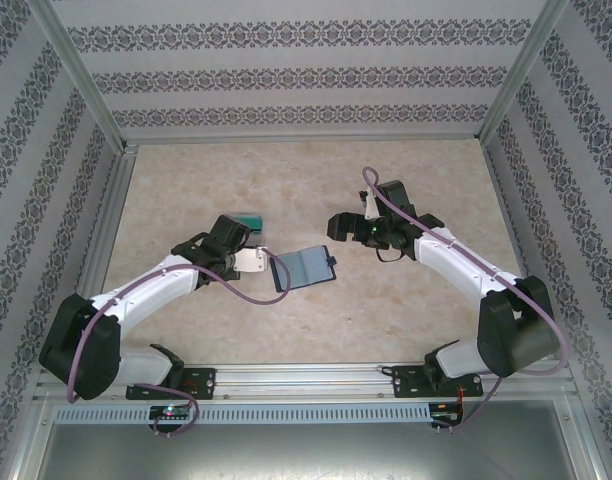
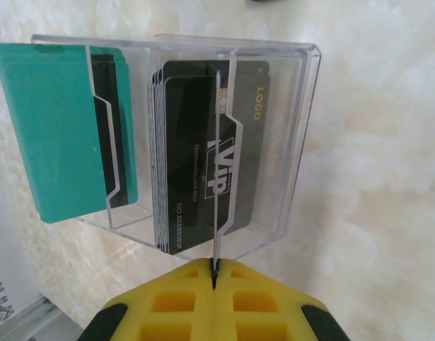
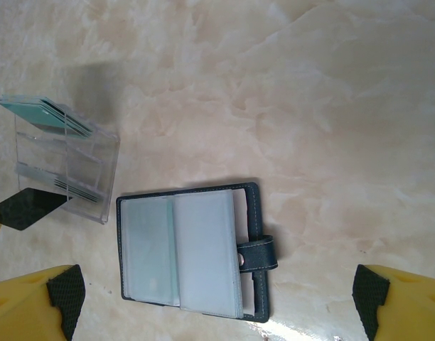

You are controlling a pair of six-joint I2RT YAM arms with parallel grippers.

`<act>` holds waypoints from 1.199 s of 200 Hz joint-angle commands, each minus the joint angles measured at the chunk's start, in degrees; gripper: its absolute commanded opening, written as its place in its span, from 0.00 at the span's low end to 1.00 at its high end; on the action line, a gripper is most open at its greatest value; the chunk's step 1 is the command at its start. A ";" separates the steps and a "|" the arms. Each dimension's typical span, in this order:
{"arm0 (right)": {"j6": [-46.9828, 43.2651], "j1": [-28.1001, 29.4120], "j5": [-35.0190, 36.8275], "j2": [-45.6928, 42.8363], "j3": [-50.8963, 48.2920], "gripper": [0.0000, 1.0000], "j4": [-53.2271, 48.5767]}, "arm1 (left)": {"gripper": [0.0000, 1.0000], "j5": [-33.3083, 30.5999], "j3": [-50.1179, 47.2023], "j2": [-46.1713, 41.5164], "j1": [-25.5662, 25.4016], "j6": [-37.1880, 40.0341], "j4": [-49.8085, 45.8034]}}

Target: Take the credit cards out of the card holder

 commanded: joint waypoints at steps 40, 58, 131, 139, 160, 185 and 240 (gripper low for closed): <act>0.52 -0.84 -0.72 0.25 -0.84 0.98 0.13 | 0.05 0.10 0.17 3.08 1.54 -1.13 4.38; 0.54 -0.84 -0.99 0.47 -0.84 0.98 0.28 | 0.17 0.52 1.13 4.38 1.66 -2.31 4.63; 0.63 -0.93 -1.24 0.18 -1.41 0.98 0.53 | 0.38 -0.03 4.00 6.37 2.65 -6.24 6.30; 0.72 -0.93 -1.42 0.30 -1.38 0.98 0.55 | 0.39 0.01 4.29 6.44 2.76 -6.53 6.23; 0.72 -0.92 -1.60 0.58 -1.20 0.98 0.64 | 0.39 0.44 5.14 5.74 2.81 -8.20 5.62; 0.48 -0.93 -2.28 1.11 -0.97 0.98 0.57 | 0.45 1.18 6.99 4.37 3.16 -14.11 4.27; -0.71 1.45 -1.53 4.08 0.47 0.98 -0.68 | 0.77 2.93 14.94 0.00 3.22 -36.73 -1.88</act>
